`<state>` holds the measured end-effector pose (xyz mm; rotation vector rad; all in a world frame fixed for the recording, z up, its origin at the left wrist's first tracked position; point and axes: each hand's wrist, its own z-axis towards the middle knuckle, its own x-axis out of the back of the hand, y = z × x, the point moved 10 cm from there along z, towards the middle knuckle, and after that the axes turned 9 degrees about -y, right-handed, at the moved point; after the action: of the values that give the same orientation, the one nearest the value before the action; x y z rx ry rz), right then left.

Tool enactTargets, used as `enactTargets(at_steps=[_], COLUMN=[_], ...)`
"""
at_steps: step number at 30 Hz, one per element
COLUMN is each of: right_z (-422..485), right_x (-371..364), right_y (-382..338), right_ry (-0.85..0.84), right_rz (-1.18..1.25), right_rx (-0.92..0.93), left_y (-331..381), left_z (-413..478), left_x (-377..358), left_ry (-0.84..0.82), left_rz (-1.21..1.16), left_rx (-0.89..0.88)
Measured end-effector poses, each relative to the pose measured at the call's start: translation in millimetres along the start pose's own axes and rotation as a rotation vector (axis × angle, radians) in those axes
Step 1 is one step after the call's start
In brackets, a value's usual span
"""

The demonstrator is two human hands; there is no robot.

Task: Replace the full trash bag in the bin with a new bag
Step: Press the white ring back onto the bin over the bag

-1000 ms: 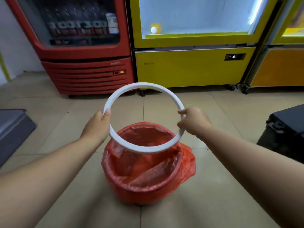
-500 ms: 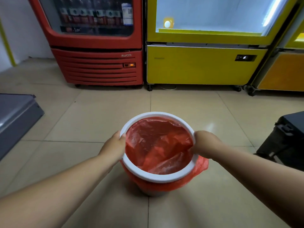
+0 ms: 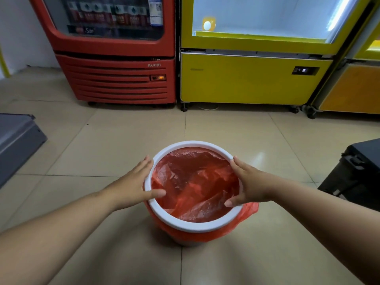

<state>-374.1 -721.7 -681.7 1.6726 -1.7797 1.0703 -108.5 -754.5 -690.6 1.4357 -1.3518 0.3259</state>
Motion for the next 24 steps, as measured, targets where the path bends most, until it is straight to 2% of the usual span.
enactTargets(at_steps=[2,5,12,19,24], right_z=[1,2,6,11,9], right_x=[-3,-4,-9,-15,-10], right_y=[1,3,6,9,4], right_ry=[-0.046,-0.101,-0.059,-0.035,-0.058], right_rz=[-0.027,-0.051,-0.112,-0.096,-0.186], right_rx=[0.006,0.026,0.057,0.069,0.059], left_y=[-2,-1,1,-4,2], left_z=[0,2,8,10,10], left_x=[-4,-5,-1,-5,-3], left_ry=[-0.099,-0.151,-0.142,-0.093,-0.125], left_rz=[0.086,0.151,0.408,0.456,0.573], left_rx=[-0.020,-0.039,-0.042,-0.037,-0.023])
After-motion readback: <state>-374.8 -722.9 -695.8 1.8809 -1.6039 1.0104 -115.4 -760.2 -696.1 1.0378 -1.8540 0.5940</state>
